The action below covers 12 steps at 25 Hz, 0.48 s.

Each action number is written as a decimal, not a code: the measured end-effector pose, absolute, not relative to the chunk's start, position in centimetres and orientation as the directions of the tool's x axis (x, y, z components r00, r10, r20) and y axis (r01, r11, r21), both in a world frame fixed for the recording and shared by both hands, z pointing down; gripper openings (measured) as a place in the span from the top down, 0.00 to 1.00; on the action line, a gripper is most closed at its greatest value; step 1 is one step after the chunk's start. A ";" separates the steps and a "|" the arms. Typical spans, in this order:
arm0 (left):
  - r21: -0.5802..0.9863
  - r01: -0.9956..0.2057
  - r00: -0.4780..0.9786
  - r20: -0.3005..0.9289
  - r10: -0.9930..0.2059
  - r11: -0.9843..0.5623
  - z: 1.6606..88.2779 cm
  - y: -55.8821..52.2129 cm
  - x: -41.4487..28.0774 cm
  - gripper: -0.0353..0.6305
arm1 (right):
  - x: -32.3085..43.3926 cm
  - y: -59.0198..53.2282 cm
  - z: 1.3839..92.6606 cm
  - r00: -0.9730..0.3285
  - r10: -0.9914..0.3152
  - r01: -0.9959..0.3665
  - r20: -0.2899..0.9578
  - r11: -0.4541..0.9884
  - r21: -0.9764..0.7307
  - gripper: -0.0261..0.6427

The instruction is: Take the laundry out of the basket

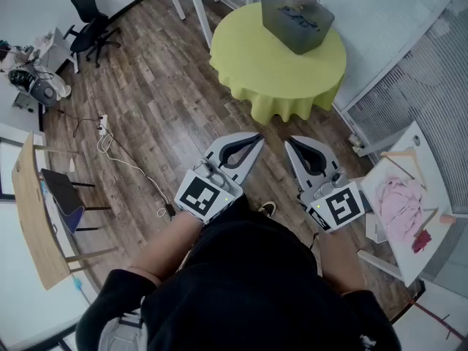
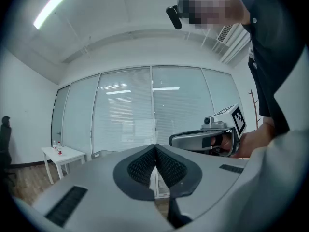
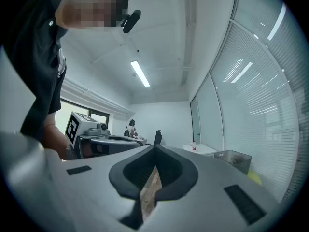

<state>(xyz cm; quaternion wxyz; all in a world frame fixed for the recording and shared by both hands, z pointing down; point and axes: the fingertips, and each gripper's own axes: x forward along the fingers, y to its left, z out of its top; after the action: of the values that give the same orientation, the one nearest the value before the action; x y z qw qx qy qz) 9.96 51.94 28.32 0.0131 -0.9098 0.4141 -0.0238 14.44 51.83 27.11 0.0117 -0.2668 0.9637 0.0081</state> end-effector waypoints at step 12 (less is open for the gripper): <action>-0.050 -0.746 0.662 0.044 -0.748 -0.664 28.2 51.4 10.2 0.93 | 14.7 50.9 27.7 -0.852 -0.523 -0.522 -0.012 0.852 -0.043 0.92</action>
<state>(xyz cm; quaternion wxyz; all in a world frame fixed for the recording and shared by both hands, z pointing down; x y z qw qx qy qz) 10.22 51.38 28.17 0.0135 -0.9116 0.4097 -0.0304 14.73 50.88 27.74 0.0116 -0.2716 0.9621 -0.0191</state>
